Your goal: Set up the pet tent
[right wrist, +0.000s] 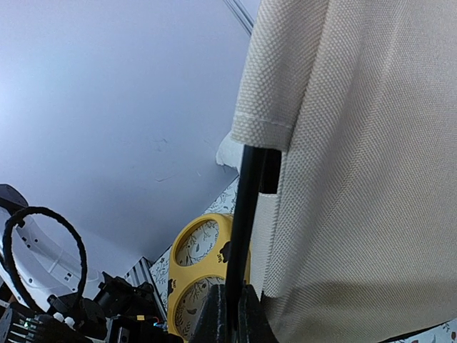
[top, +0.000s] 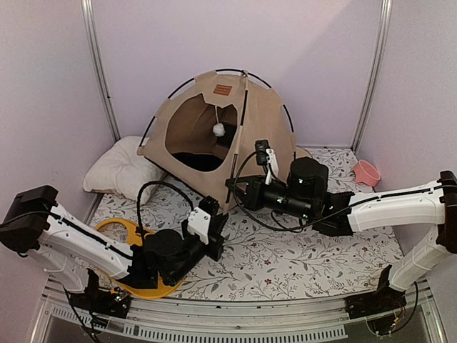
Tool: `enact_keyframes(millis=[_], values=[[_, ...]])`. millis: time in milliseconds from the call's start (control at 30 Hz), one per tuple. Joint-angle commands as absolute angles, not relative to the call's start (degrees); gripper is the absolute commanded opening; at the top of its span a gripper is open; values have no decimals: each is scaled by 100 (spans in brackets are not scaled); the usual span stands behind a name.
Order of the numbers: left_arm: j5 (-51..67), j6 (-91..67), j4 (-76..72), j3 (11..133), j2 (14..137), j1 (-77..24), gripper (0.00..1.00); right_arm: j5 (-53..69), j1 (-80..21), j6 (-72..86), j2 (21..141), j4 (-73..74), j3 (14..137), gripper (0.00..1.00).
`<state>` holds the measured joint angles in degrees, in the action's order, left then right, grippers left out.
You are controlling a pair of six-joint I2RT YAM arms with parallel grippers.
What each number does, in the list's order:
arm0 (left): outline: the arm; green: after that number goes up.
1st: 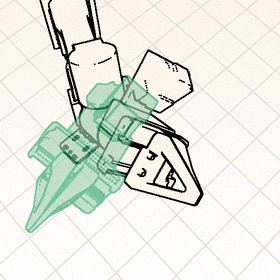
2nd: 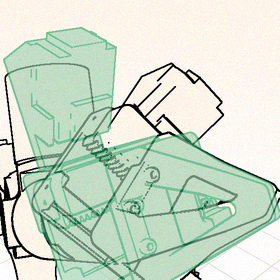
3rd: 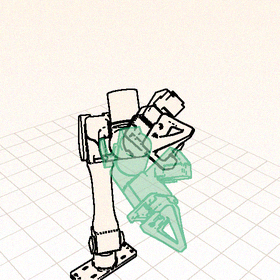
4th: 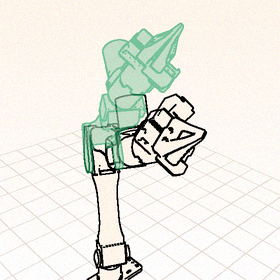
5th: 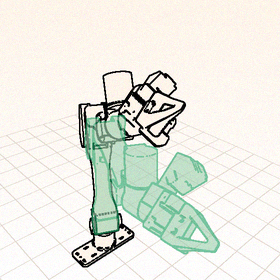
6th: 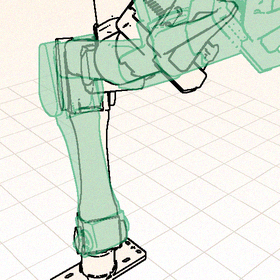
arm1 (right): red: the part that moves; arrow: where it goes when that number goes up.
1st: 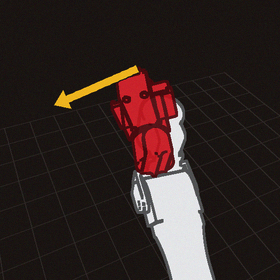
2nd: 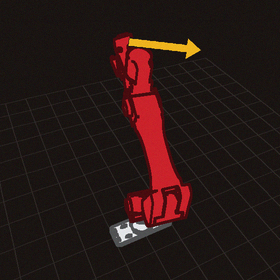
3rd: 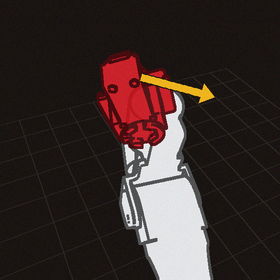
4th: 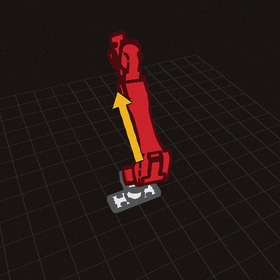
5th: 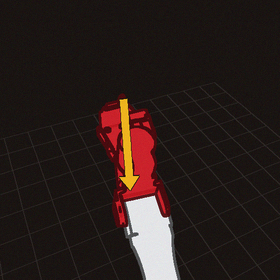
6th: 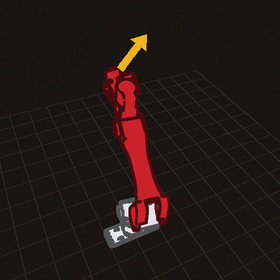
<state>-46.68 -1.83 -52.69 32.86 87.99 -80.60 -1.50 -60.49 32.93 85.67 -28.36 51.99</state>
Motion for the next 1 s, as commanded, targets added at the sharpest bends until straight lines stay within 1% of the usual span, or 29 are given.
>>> enact_keyframes(millis=[0,333,433,500,533,700,733,867,967], values=[[-4397,-378,-5546,3557,8589,-8001,0,-234,-6082,3092,8620,-2091,5087,0],[-4281,-586,-5252,3615,8541,-7943,1,-252,-6080,3069,8516,-1842,4903,0],[-4230,-621,-5234,3630,8535,-7928,3,-286,-6082,3118,8530,-1790,4870,0],[-4190,-652,-5209,3630,8521,-7928,8,-334,-6082,3130,8516,-1763,4844,1],[-4189,-669,-5185,3630,8505,-7923,12,-365,-6082,3129,8510,-1746,4843,3],[-4344,-815,-5005,3584,8379,-7918,41,-593,-6077,3159,8411,-1609,4791,22],[-4378,-859,-4945,3566,8334,-7916,45,-650,-6073,3177,8373,-1573,4774,26],[-4638,-1020,-4746,3457,8109,-7895,56,-828,-6078,3199,8193,-1447,4693,41],[-5088,-1262,-4451,3390,7881,-7837,58,-961,-6073,3231,8002,-1319,4565,48]])
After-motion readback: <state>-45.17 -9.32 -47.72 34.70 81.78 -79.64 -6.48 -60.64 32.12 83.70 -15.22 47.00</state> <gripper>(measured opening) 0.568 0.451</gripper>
